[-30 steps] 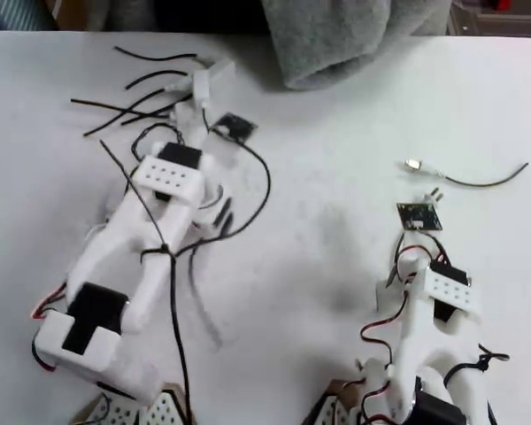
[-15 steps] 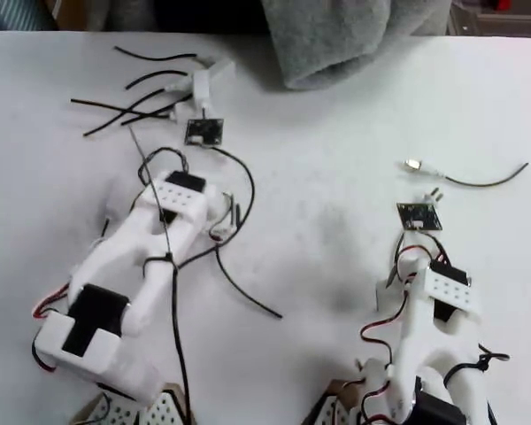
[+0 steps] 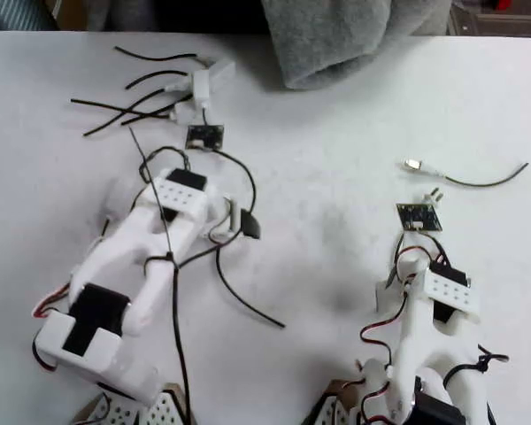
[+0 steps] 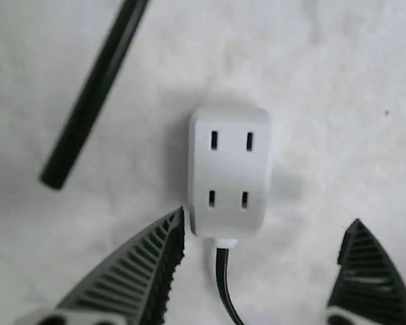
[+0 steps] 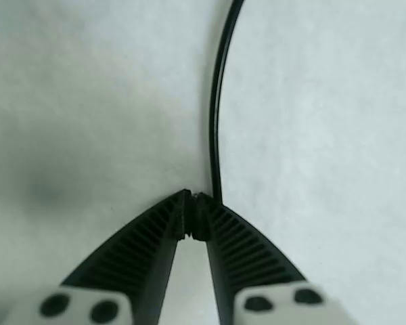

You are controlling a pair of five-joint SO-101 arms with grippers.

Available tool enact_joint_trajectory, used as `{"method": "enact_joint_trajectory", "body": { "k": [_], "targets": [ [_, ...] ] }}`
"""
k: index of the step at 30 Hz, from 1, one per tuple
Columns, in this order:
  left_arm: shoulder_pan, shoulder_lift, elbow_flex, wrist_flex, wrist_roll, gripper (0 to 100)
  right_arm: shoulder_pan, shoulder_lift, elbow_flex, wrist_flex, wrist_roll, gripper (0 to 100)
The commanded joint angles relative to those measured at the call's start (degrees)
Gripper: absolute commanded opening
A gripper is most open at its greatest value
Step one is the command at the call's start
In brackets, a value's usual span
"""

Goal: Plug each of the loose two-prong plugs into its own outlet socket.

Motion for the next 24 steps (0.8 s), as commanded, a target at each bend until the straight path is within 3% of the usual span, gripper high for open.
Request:
{"method": "enact_joint_trajectory", "body": {
  "k": [1, 8, 12, 17, 19, 24],
  "targets": [
    [-3.74, -2.51, -2.46, 0.53, 0.00, 36, -0.04, -0.75, -3.08, 3.03, 0.09, 1.9],
    [-10.68, -14.29, 4.84, -0.35, 0.00, 36, -0.31, -0.75, -22.95, 21.49, -0.09, 1.9],
    [-12.62, -23.08, 14.33, -8.70, 0.00, 36, -0.31, -0.75, -40.62, 30.29, 0.18, 1.9],
    [-12.62, -33.80, 27.78, -22.95, 0.00, 37, -0.04, 0.57, -57.76, 30.02, 0.97, 2.0],
    [-12.62, -37.49, 32.79, -28.22, 0.00, 37, -0.04, 2.24, -61.54, 29.41, 5.80, 2.1],
    [-13.23, -44.70, 40.00, -34.20, 0.00, 37, 0.13, 12.70, -67.96, 29.32, 9.85, 2.1]
  ]
}}
